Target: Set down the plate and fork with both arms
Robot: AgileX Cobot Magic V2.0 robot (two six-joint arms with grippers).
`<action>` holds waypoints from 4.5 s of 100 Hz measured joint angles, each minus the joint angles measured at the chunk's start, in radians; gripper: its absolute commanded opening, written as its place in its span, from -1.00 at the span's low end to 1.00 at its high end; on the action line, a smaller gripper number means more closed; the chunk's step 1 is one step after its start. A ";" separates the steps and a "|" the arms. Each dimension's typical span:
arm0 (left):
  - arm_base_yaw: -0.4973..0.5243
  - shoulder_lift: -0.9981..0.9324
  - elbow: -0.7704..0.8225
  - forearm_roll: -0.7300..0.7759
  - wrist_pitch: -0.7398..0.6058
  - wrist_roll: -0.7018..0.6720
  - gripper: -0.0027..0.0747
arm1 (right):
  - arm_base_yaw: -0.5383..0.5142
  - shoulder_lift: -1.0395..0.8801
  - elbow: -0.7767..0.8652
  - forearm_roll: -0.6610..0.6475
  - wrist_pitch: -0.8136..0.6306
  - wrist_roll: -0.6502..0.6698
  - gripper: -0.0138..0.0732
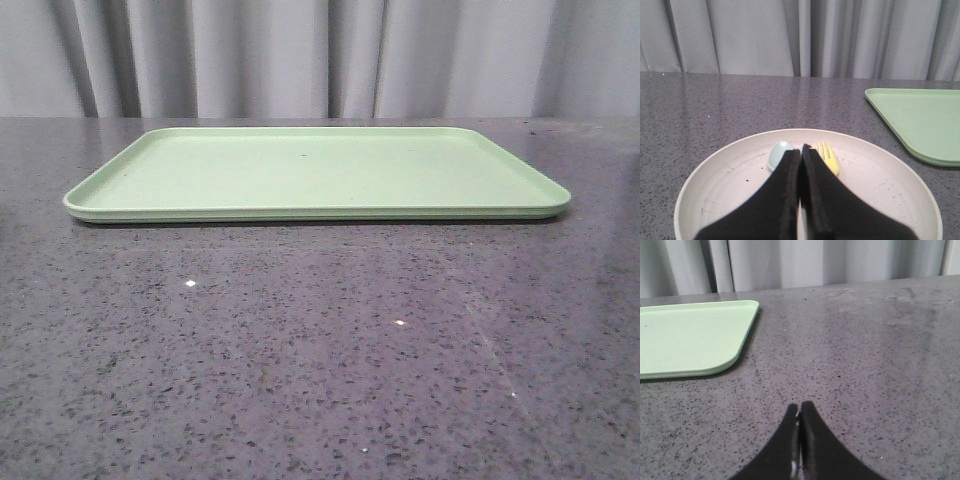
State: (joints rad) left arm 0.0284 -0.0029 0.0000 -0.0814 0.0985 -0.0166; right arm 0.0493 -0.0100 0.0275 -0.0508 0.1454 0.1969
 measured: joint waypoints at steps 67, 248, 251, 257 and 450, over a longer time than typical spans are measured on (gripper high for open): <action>0.000 0.000 0.000 0.000 0.000 0.000 -0.98 | 0.000 0.000 0.000 0.000 0.000 0.000 -0.84; 0.000 0.588 -0.683 -0.066 0.435 0.000 0.00 | 0.000 0.511 -0.619 0.002 0.572 0.000 0.42; 0.000 0.588 -0.683 -0.066 0.435 0.000 -0.01 | 0.000 0.511 -0.619 0.002 0.567 0.000 0.41; 0.000 0.588 -0.683 -0.066 0.435 0.000 -0.04 | 0.000 0.511 -0.619 0.002 0.552 0.000 0.41; 0.199 1.072 -0.687 0.319 0.617 -0.276 -0.12 | 0.000 0.511 -0.619 0.022 0.566 0.000 0.41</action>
State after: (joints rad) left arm 0.2273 1.0694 -0.6869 0.2378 0.7160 -0.2922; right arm 0.0493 0.5011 -0.5912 -0.0285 0.7119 0.1969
